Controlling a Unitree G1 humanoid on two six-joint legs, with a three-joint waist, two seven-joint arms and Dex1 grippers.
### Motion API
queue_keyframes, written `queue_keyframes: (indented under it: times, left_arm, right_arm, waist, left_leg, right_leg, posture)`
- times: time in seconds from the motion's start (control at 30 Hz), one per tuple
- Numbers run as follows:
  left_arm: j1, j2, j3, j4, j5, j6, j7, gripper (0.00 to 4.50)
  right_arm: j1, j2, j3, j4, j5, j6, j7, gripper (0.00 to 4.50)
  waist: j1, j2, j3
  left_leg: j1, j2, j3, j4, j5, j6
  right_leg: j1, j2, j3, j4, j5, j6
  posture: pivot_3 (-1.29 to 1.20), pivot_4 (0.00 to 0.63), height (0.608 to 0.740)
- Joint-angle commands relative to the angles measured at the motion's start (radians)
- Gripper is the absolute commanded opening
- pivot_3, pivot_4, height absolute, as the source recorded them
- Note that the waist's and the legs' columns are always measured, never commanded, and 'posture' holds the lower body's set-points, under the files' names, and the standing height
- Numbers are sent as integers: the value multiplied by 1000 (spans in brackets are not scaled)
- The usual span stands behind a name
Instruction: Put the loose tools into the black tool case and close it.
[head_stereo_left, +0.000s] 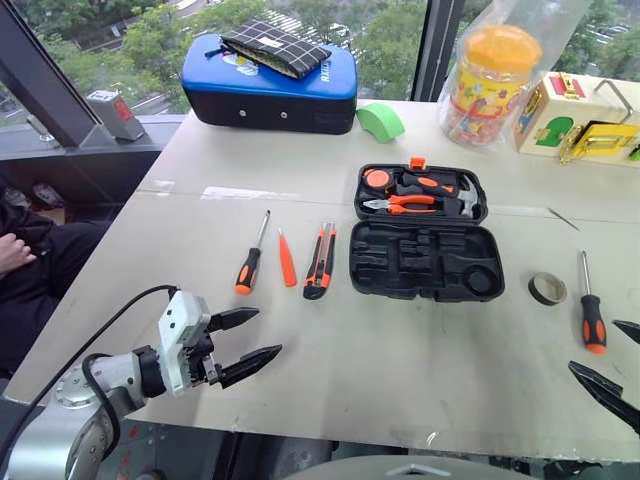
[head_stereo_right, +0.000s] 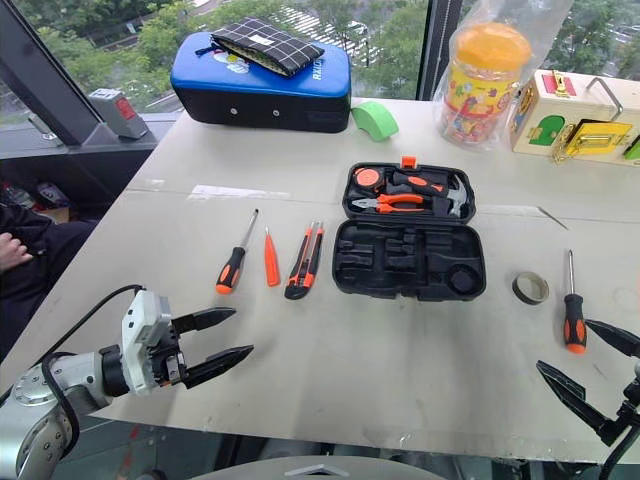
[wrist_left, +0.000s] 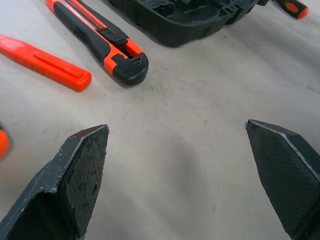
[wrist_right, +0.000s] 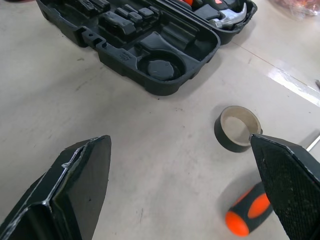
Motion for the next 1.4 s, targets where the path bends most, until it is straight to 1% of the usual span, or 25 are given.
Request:
queue_keyframes:
  times: [0.03, 0.13, 0.2, 0.23, 0.27, 0.33, 0.43, 0.5, 0.57, 0.6, 0.67, 0.73, 0.77, 0.8, 0.83, 0.87, 0.93, 1.0, 1.03, 1.1, 1.13, 1.2, 1.27, 1.33, 1.4]
  left_arm:
    - [-64, -49, 21, -25, -4, 6, 108, 4443]
    - [-196, -168, 39, -21, -29, 83, 355, 4443]
    - [-261, -227, 68, -49, -30, 160, 523, 4443]
    - [-302, -252, 75, -64, -7, 209, 628, 4443]
    - [-357, -268, 81, -80, 17, 308, 753, 4443]
    - [-423, -278, 80, -97, 55, 425, 894, 4443]
    - [-481, -285, 34, -92, 98, 519, 980, 4443]
    - [-503, -287, 3, -73, 119, 545, 996, 4443]
    - [-506, -279, -60, -10, 157, 558, 986, 4443]
    - [-502, -273, -81, 8, 174, 558, 980, 4211]
    - [-489, -271, -100, 18, 176, 560, 954, 3608]
    - [-481, -268, -109, 21, 179, 548, 932, 2671]
    - [-479, -269, -108, 22, 182, 544, 927, 2085]
    - [-475, -267, -106, 23, 187, 539, 919, 1671]
    - [-471, -257, -111, 26, 195, 525, 902, 1153]
    - [-468, -253, -106, 32, 200, 505, 888, 846]
    - [-471, -244, -93, 42, 196, 454, 842, 831]
    - [-523, -236, -62, 43, 135, 361, 720, 830]
    - [-554, -211, -67, 50, 114, 322, 639, 830]
    - [-618, -144, -103, 74, 59, 319, 465, 830]
    - [-654, -97, -154, 95, 63, 290, 357, 830]
    - [-763, -13, -299, 186, 139, 180, 147, 830]
    - [-926, 21, -492, 362, 327, -27, -6, 830]
    - [-1079, -15, -629, 533, 445, -149, -105, 830]
    - [-1205, -93, -685, 711, 502, -238, -133, 830]
  right_arm:
    - [-41, -27, 5, -42, 29, 17, -28, 4500]
    - [-132, -56, 44, -78, 71, 50, -73, 4500]
    - [-198, -54, 54, -84, 122, 76, -114, 4500]
    - [-219, -69, 62, -90, 154, 90, -104, 4500]
    - [-242, -94, 73, -102, 185, 105, -85, 4500]
    - [-265, -131, 88, -120, 222, 126, -59, 4500]
    - [-288, -181, 119, -144, 235, 139, -25, 4500]
    - [-306, -195, 139, -154, 235, 141, -27, 4500]
    - [-329, -200, 166, -145, 225, 136, -23, 4500]
    - [-334, -201, 174, -139, 218, 133, -15, 4500]
    - [-332, -194, 179, -126, 205, 124, -1, 4500]
    - [-327, -185, 182, -114, 192, 112, 11, 4500]
    - [-324, -180, 184, -110, 183, 105, 16, 4500]
    - [-320, -176, 186, -110, 178, 100, 17, 4500]
    - [-318, -171, 188, -109, 175, 96, 18, 4500]
    - [-314, -165, 188, -108, 172, 91, 20, 4500]
    - [-304, -152, 188, -110, 165, 80, 20, 4500]
    - [-285, -128, 181, -113, 154, 64, 15, 4500]
    - [-276, -116, 176, -117, 152, 58, 10, 4500]
    - [-258, -97, 168, -125, 148, 52, -2, 4500]
    - [-247, -86, 161, -128, 146, 49, -10, 4500]
    - [-219, -58, 139, -135, 148, 42, -34, 4500]
    - [-185, -27, 109, -146, 148, 34, -57, 4500]
    - [-150, -1, 77, -153, 155, 32, -73, 4500]
    - [-124, 13, 56, -160, 157, 28, -83, 4500]
  waist:
    - [-1, 0, 0]
    - [1, 1, 1]
    - [0, -2, -1]
    - [0, -3, -2]
    - [0, -4, -2]
    - [1, -5, -1]
    - [0, -5, -2]
    - [0, -5, -2]
    - [0, -5, -2]
    - [0, -5, -2]
    - [0, -5, -2]
    - [0, -6, -2]
    - [0, -6, -2]
    - [0, -6, -2]
    - [1, -6, -2]
    - [0, -6, -2]
    - [0, -6, -2]
    - [3, -6, -2]
    - [4, -6, -2]
    - [5, -7, -1]
    - [6, -7, -1]
    - [8, -5, -1]
    - [5, 1, -3]
    - [7, 1, -3]
    - [-1, -1, -1]
  left_leg:
    - [0, 0, 0, 0, 0, 0]
    - [0, -1, 2, 4, 0, 0]
    - [0, -1, 2, 8, 0, 0]
    - [0, 0, 1, 9, 0, 0]
    - [0, 0, 0, 9, 0, 0]
    - [-1, -1, -2, 10, 0, 0]
    - [-1, -1, -3, 10, 0, 0]
    - [-1, -1, -3, 10, 0, 0]
    - [-1, 0, -3, 10, 0, 0]
    - [-1, -1, -3, 10, 0, 0]
    - [-1, -1, -2, 10, 0, 0]
    - [-1, -1, -2, 11, 0, 0]
    - [-1, -1, -3, 11, 0, 0]
    - [-1, -1, -2, 11, 0, 0]
    - [-1, -1, -2, 11, 0, 0]
    - [-1, -1, -2, 11, 0, 0]
    - [-1, -1, -3, 11, 0, 0]
    - [-1, -1, -3, 11, 0, 0]
    - [-1, -1, -3, 11, 0, 0]
    - [-2, -1, -4, 11, 0, 0]
    - [-2, -1, -4, 11, 0, 0]
    - [-2, -3, -4, 11, 1, -1]
    - [-1, -6, -2, 11, 1, -1]
    - [0, -8, -1, 11, 1, 0]
    - [-1, -10, -3, 11, 1, 1]
  right_leg:
    - [0, 0, 0, 0, 0, 0]
    - [1, -1, 1, 1, 0, 0]
    - [1, 0, 1, 4, 1, 1]
    - [1, 1, 1, 4, 1, 1]
    - [2, 2, 0, 5, 1, 2]
    - [1, 3, -1, 5, 2, 3]
    - [1, 5, -2, 6, 2, 4]
    - [1, 9, -2, 6, 1, 4]
    - [1, 9, -2, 6, 1, 4]
    - [1, 9, -1, 6, 1, 4]
    - [1, 9, -1, 6, 1, 4]
    - [1, 9, -1, 6, 1, 4]
    - [1, 9, -1, 6, 1, 4]
    - [1, 9, 0, 6, 1, 4]
    - [1, 8, 0, 6, 1, 4]
    - [1, 7, 0, 6, 1, 4]
    - [1, 5, -1, 6, 1, 4]
    - [1, 4, -1, 6, 1, 4]
    - [1, 4, -2, 6, 1, 4]
    - [1, 3, -3, 6, 1, 4]
    - [1, 3, -3, 6, 1, 4]
    - [1, 4, -5, 6, 1, 3]
    - [3, 5, -6, 5, 1, 4]
    - [4, 5, -6, 5, 1, 4]
    - [5, 6, -7, 5, 1, 4]
  posture:
    - [0, 150, 740]
    - [0, 150, 740]
    - [0, 150, 740]
    - [0, 150, 740]
    - [0, 150, 740]
    - [0, 150, 740]
    - [0, 150, 740]
    - [0, 150, 740]
    - [0, 150, 740]
    - [0, 150, 740]
    - [0, 150, 740]
    - [0, 150, 740]
    - [0, 150, 740]
    - [0, 150, 740]
    - [0, 150, 740]
    - [0, 150, 740]
    - [0, 150, 740]
    - [0, 150, 740]
    - [0, 150, 740]
    - [0, 150, 740]
    - [0, 150, 740]
    - [0, 150, 740]
    - [0, 150, 740]
    - [0, 150, 740]
    - [0, 150, 740]
